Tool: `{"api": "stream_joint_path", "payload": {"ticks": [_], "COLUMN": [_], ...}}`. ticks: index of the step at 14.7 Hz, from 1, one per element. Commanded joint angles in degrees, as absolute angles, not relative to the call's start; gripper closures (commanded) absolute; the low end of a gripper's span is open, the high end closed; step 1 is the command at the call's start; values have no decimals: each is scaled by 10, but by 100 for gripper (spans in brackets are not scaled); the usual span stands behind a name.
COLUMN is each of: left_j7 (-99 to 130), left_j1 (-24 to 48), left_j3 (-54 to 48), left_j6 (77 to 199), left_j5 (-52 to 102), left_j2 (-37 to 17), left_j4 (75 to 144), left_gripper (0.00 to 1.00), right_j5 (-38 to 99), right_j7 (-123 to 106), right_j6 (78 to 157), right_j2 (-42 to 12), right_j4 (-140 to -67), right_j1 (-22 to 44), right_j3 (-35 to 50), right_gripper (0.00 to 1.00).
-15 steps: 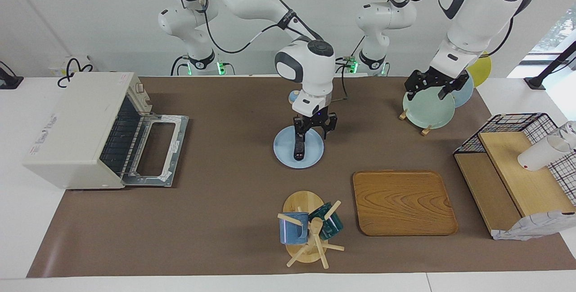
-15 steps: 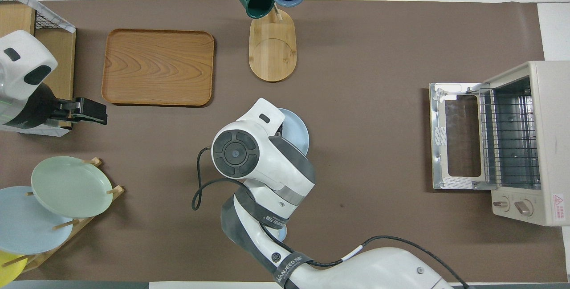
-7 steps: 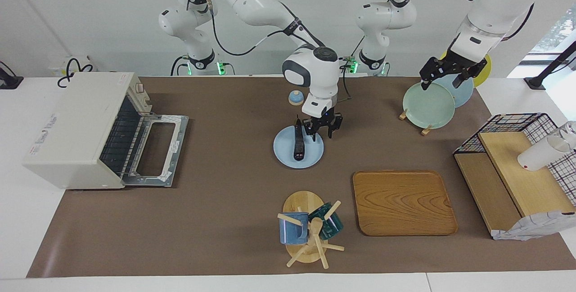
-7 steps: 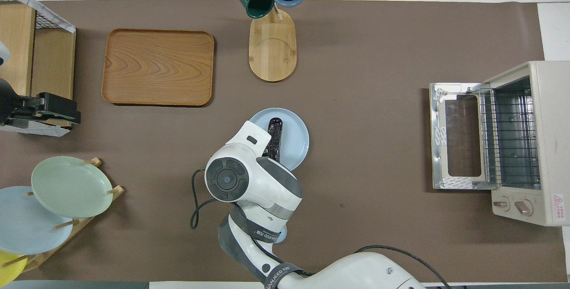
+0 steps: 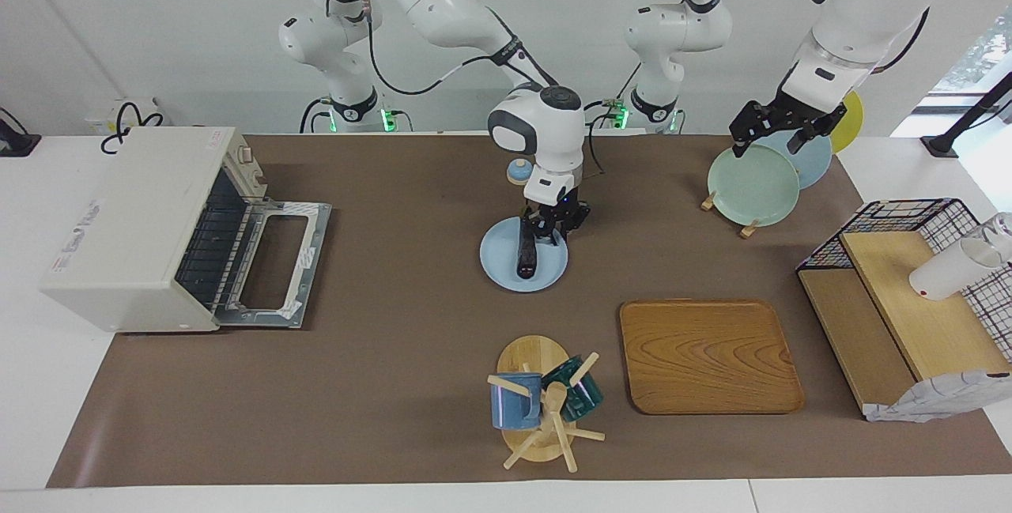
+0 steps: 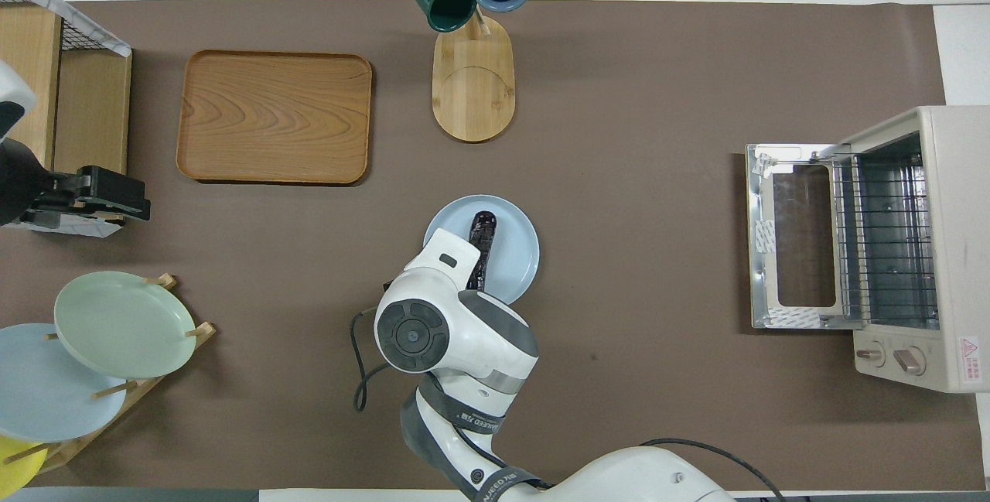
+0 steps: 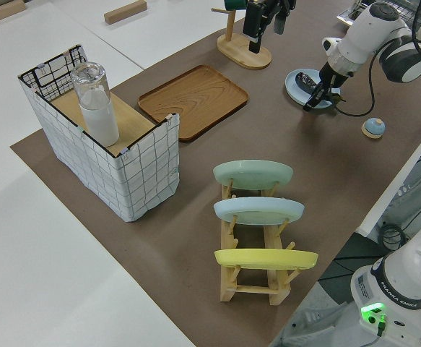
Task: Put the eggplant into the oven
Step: 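Grasp the eggplant on the blue plate with the right gripper and lift, then carry the eggplant with the right gripper into the open toaster oven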
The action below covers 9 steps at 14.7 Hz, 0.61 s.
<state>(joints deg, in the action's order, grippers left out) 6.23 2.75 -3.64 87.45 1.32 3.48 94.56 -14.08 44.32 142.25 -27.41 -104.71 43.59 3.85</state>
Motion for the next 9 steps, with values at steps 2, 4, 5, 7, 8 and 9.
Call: {"api": "stream_joint_path", "payload": {"ticks": [2,4,5,7,8,9], "left_j7": [59,59,58,56,55,55], "left_j1": [33,33,33,31,23,13], "left_j3": [-29,-29,-29,-30,-36,-43], "left_j6": [884,885,885,884,882,882], "left_j5": [11,13,12,12,12,12], "left_j2": [39,40,42,43,42,41], "left_j4": [950,951,954,954,952,950], "left_gripper": [0,0,0,0,0,0], "right_j5": [-185,-194,-195,-199,-199,-199], "right_j7": [449,452,449,449,447,439], "right_j6": [1368,1306,1282,1241,1216,1195], "right_j2": [-267,-261,-247,-208,-183,-157], "right_j4": [-1048,-1026,-1027,-1037,-1047,-1059], "right_j1": [428,426,413,374,356,335], "right_j3": [37,32,32,34,34,35], "right_gripper": [100,100,100,100,100,100]}}
